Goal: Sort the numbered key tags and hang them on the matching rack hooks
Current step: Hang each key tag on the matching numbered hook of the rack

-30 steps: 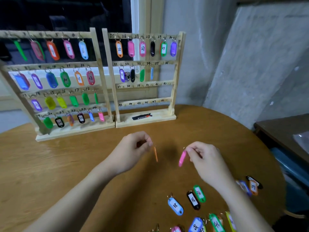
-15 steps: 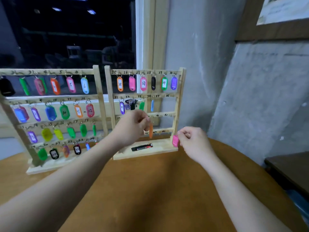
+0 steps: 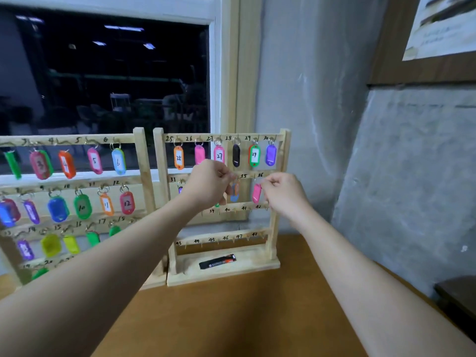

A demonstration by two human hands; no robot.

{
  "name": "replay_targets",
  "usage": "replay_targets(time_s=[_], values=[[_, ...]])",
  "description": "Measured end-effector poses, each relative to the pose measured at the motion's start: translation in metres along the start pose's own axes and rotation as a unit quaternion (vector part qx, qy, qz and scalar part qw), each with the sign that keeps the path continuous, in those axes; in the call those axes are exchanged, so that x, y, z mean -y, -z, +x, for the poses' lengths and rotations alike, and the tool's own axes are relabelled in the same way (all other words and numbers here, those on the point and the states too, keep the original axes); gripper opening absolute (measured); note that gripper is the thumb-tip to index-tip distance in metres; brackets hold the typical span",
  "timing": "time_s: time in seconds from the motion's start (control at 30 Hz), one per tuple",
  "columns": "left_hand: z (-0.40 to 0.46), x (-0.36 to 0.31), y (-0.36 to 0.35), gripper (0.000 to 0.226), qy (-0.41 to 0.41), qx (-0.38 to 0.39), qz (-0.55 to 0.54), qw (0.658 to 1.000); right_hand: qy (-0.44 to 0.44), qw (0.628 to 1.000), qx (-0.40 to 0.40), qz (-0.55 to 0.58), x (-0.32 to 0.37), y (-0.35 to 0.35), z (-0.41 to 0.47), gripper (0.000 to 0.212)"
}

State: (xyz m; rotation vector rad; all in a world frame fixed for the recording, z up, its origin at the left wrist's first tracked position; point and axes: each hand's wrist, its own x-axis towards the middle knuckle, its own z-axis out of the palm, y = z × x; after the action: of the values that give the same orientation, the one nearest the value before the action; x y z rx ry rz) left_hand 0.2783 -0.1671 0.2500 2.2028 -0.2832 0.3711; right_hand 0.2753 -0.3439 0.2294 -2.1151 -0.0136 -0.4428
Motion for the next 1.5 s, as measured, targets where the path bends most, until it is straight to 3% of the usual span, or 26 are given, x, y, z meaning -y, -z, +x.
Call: replay_targets(time_s=[0.23,0.5,0.77,1.17,1.5], values=[[0.011,0.0,-0.002,0.026,-0.001,-0.008,0.03,1.0,0.006,1.0,-0.003,-0.012,0.0,-0.007,0.021,0.027],[0.016,-0.003,-0.004,0.036,-0.007,-0.025,0.16,0.987,0.005,0.998,-0.043,-0.048,0.001,-0.017,0.022,0.032],[0.015,-0.005,-0.001,0.032,0.005,-0.002,0.211,0.977,0.032,0.995,-0.043,-0.084,-0.006,-0.019,0.016,0.029],[-0.02,0.001,0.0,0.027,0.002,0.082,0.245,0.966,0.025,0.994,-0.01,-0.108,-0.024,0.01,-0.026,0.028],[-0.161,0.011,-0.035,0.015,0.002,0.273,0.143,0.951,-0.024,0.991,0.061,-0.115,-0.048,0.072,-0.153,0.026]])
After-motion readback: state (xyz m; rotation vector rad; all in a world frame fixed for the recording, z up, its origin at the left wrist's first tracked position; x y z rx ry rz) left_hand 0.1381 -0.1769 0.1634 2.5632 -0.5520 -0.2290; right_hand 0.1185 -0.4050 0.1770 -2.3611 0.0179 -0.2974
